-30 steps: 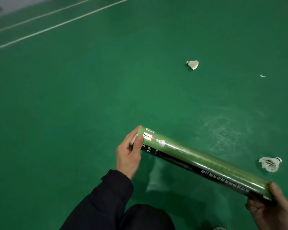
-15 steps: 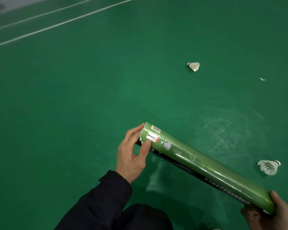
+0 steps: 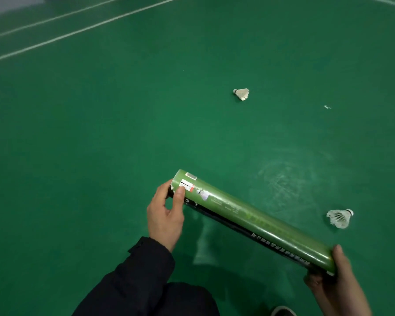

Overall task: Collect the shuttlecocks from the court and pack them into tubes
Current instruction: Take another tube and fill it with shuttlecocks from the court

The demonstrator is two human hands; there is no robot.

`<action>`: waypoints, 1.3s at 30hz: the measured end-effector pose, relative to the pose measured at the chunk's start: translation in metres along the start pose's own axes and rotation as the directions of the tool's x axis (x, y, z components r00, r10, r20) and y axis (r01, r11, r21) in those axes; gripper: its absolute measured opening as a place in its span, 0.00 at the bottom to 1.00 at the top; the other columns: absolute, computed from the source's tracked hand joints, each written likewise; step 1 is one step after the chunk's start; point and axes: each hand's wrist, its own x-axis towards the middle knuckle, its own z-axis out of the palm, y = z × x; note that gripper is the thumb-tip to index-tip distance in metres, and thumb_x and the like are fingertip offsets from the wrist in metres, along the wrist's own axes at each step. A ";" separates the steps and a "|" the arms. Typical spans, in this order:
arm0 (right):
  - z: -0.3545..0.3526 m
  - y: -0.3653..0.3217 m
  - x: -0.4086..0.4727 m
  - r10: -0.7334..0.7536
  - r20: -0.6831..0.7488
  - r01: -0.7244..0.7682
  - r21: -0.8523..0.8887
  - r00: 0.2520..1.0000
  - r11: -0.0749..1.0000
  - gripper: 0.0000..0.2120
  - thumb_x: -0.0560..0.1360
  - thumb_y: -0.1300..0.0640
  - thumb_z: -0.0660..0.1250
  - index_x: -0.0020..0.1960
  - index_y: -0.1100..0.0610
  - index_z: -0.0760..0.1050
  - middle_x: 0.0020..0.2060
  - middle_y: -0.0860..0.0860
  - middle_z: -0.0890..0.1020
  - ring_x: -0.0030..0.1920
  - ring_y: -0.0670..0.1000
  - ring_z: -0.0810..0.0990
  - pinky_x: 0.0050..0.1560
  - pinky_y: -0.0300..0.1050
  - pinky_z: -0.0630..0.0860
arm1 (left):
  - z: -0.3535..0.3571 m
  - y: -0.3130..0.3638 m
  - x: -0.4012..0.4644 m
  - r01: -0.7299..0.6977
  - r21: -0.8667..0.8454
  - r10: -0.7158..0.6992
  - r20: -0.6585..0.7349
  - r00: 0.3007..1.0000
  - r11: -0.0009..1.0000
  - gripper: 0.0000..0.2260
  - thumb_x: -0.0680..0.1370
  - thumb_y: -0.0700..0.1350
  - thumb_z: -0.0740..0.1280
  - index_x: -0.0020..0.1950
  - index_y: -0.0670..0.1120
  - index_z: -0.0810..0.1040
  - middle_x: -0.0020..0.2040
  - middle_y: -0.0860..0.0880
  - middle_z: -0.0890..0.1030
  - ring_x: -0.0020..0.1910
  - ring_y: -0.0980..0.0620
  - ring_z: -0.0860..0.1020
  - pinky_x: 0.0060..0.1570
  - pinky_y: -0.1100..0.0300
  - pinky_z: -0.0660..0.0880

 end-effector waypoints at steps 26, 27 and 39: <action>-0.080 -0.068 0.118 -0.685 0.050 0.386 -0.855 0.726 0.347 0.04 0.78 0.54 0.69 0.53 0.48 0.80 0.53 0.46 0.82 0.47 0.49 0.83 0.48 0.50 0.81 | 0.170 0.053 0.014 0.783 -0.479 -0.598 0.513 0.616 0.396 0.13 0.81 0.49 0.67 0.64 0.47 0.76 0.63 0.39 0.80 0.62 0.39 0.80 0.46 0.46 0.85; -0.091 -0.062 0.151 -0.646 0.077 0.322 -0.908 0.760 0.270 0.08 0.78 0.56 0.71 0.56 0.49 0.81 0.60 0.51 0.80 0.53 0.54 0.82 0.54 0.48 0.79 | 0.168 0.053 0.018 0.771 -0.492 -0.597 0.497 0.630 0.404 0.16 0.81 0.49 0.67 0.68 0.47 0.76 0.63 0.39 0.80 0.62 0.40 0.80 0.45 0.47 0.85; -0.097 -0.055 0.238 -0.576 -0.064 0.072 -0.975 0.815 0.211 0.17 0.73 0.70 0.67 0.59 0.58 0.83 0.53 0.61 0.85 0.45 0.62 0.82 0.47 0.51 0.80 | 0.141 0.034 0.053 0.690 -0.570 -0.614 0.366 0.699 0.446 0.24 0.79 0.51 0.69 0.74 0.48 0.74 0.62 0.38 0.83 0.53 0.43 0.86 0.42 0.52 0.85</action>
